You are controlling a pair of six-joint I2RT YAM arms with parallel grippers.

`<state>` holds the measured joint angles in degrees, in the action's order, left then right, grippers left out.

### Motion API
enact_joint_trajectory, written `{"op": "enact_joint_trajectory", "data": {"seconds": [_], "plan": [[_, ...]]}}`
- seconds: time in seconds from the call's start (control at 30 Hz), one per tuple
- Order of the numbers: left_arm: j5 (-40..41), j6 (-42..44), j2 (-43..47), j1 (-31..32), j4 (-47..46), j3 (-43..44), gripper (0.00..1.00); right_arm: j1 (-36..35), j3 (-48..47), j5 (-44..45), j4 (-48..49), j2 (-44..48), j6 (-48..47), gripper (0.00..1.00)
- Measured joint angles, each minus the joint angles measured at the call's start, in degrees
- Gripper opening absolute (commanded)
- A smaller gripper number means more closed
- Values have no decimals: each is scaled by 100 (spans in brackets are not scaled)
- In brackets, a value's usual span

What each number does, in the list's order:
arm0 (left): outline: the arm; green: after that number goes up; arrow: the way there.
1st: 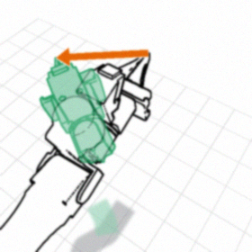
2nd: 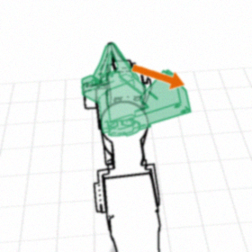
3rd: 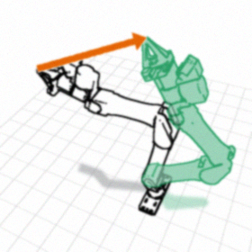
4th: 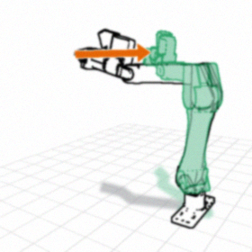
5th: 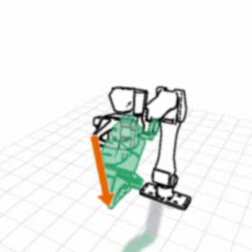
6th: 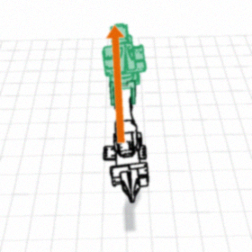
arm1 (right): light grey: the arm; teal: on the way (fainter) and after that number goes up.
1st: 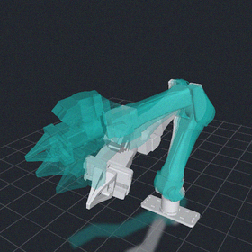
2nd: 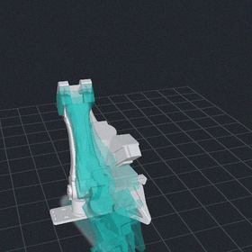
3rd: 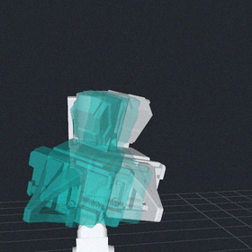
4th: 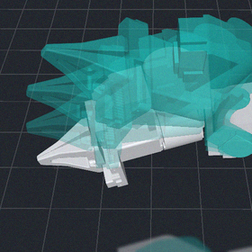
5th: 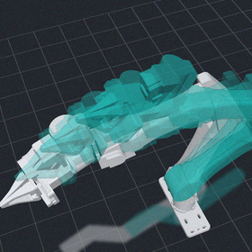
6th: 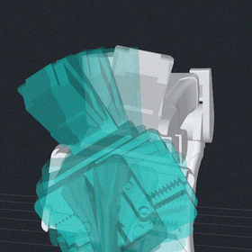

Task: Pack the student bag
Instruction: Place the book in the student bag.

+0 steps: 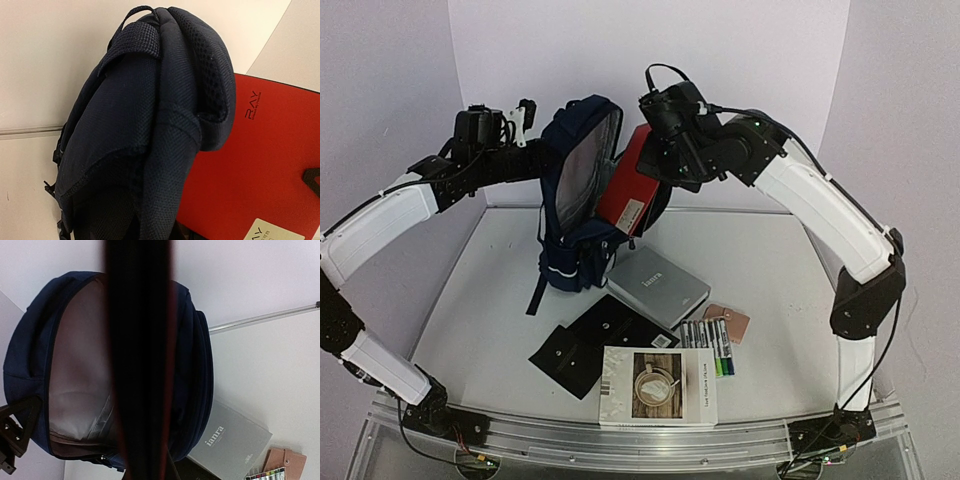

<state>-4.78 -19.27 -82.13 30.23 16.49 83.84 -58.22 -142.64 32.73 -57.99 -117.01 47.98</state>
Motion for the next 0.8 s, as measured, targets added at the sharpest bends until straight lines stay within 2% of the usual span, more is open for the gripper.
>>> {"op": "enact_joint_trajectory", "data": {"seconds": [0.13, 0.33, 0.37, 0.53, 0.8], "plan": [[-120, -8, 0, 5, -6, 0, 0, 0, -41, -36, 0, -68, -34, 0], [-369, -138, -2, -64, -2, -3, 0, 41, 36, -566, 589, -287, -198, 2], [-424, -172, -2, -99, -5, -17, 0, 65, 48, -663, 721, -351, -201, 5], [-740, -347, -49, -351, -7, -40, 0, 199, 105, -1212, 1498, -663, -82, 37], [-1055, -561, -127, -793, -114, -76, 0, 303, 351, -2410, 2825, -986, 237, 46]]}}
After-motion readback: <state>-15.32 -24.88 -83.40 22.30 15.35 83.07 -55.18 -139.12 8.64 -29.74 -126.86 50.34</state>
